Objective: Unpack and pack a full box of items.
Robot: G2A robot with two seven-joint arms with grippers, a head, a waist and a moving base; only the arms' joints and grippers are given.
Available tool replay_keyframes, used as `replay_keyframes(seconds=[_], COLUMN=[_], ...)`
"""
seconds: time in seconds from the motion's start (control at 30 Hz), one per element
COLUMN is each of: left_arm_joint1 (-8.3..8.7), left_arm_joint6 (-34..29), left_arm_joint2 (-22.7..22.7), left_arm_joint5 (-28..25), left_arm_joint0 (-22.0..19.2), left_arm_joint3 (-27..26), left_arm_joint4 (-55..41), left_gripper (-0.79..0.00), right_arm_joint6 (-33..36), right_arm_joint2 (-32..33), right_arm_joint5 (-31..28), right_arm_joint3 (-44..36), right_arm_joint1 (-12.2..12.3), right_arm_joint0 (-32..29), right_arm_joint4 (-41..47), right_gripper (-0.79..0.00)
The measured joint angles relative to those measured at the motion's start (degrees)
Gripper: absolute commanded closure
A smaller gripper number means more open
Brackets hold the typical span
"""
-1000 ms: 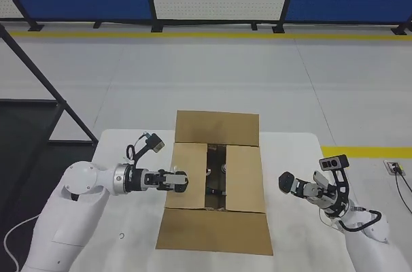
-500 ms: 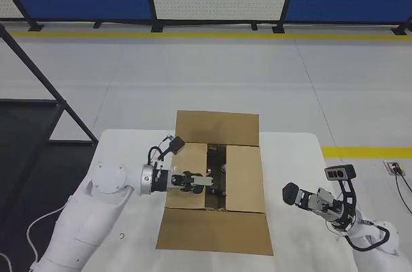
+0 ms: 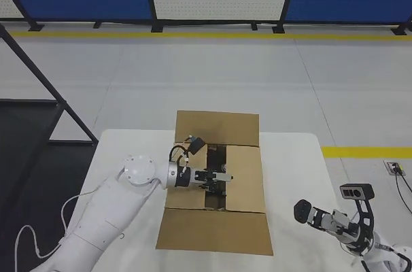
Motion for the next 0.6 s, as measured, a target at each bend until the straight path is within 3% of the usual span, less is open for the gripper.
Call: replay_keyframes(seconds=[0.6], left_arm_joint1=[-5.57], left_arm_joint6=[0.5], left_arm_joint2=[5.2], left_arm_joint5=[-3.6], left_arm_joint0=[-6.7], left_arm_joint3=[9.4], left_arm_joint4=[-3.6], left_gripper=[-0.785], right_arm_joint6=[-1.1], right_arm_joint2=[-0.6], right_arm_joint5=[-1.1], right_arm_joint3=[-0.6], right_arm_joint1=[0.1], right_arm_joint0=[-0.6], right_arm_joint4=[-1.1], right_gripper=[-0.785])
